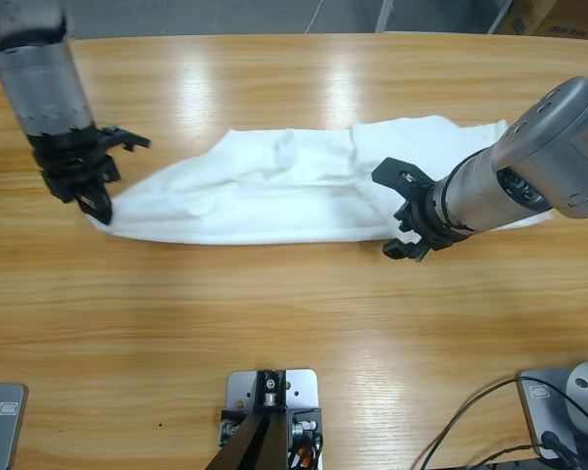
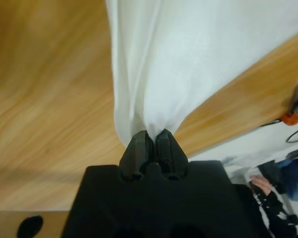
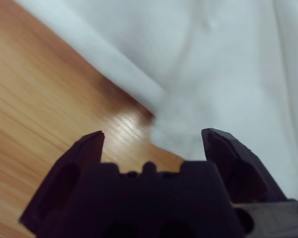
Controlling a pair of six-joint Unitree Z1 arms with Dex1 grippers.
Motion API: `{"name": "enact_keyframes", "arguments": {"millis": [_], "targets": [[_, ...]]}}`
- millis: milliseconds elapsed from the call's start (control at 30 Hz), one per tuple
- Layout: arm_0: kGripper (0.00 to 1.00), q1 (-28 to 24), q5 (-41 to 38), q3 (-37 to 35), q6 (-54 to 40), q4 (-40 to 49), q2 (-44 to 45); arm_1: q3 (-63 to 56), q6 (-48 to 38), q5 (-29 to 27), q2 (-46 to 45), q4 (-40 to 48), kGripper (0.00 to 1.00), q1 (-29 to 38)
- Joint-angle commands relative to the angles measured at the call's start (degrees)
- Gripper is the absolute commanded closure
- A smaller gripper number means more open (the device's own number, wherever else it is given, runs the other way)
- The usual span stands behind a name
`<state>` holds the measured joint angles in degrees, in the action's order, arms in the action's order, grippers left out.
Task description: Fold clothes
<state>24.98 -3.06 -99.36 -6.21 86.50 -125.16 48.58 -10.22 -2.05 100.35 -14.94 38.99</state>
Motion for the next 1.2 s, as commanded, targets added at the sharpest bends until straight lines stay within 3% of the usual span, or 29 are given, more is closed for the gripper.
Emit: {"name": "enact_keyframes", "arguments": {"millis": [33,67,133,300,433,500,600,700,767,1000,1067,1200], "targets": [[1.0,-0.3,-2.58,2.79,4.72,5.61,-1.08,-1.63,-0.59,0.64,0.11,0.56,0.197,0.91],[0.993,-0.12,-2.66,2.84,5.88,5.62,-1.2,-1.63,-0.59,0.64,0.11,0.67,0.197,0.91],[0.763,-0.21,-2.18,3.14,8.27,5.73,-1.06,-1.65,-0.59,0.63,0.11,0.68,0.197,0.91],[0.717,-5.34,8.07,5.18,11.49,5.87,2.26,-1.74,-0.44,0.56,-0.15,0.61,0.197,0.91],[0.697,-8.89,9.17,4.07,11.07,5.87,3.79,-1.74,-0.42,0.57,-0.77,0.49,0.197,0.91],[0.683,-4.32,3.29,-0.45,9.54,5.83,5.88,-2.02,-0.37,0.56,-1.17,0.44,0.197,0.98],[0.686,6.52,-6.72,-6.14,-2.61,4.83,7.92,-2.32,-0.33,0.56,-0.7,0.58,0.197,1.0],[0.69,15.93,-6.7,-6.65,-9.15,0.75,5.6,-2.09,-0.33,0.5,-0.68,1.05,0.197,1.0],[0.69,19.22,-4.01,-10.31,-9.11,0.88,1.1,-2.18,-0.33,0.29,-0.73,1.05,0.197,1.0],[0.677,18.57,5.4,-26.76,-3.07,0.95,-8.78,-2.51,-0.33,0.29,0.11,1.23,0.197,1.0],[0.566,17.79,8.23,-31.67,-2.68,1.04,-10.8,-2.53,-0.33,0.29,0.62,1.58,0.197,1.0],[0.566,14.77,9.83,-36.03,-1.5,1.04,-14.09,-2.53,-0.33,0.29,1.69,2.34,0.197,1.0]]}}
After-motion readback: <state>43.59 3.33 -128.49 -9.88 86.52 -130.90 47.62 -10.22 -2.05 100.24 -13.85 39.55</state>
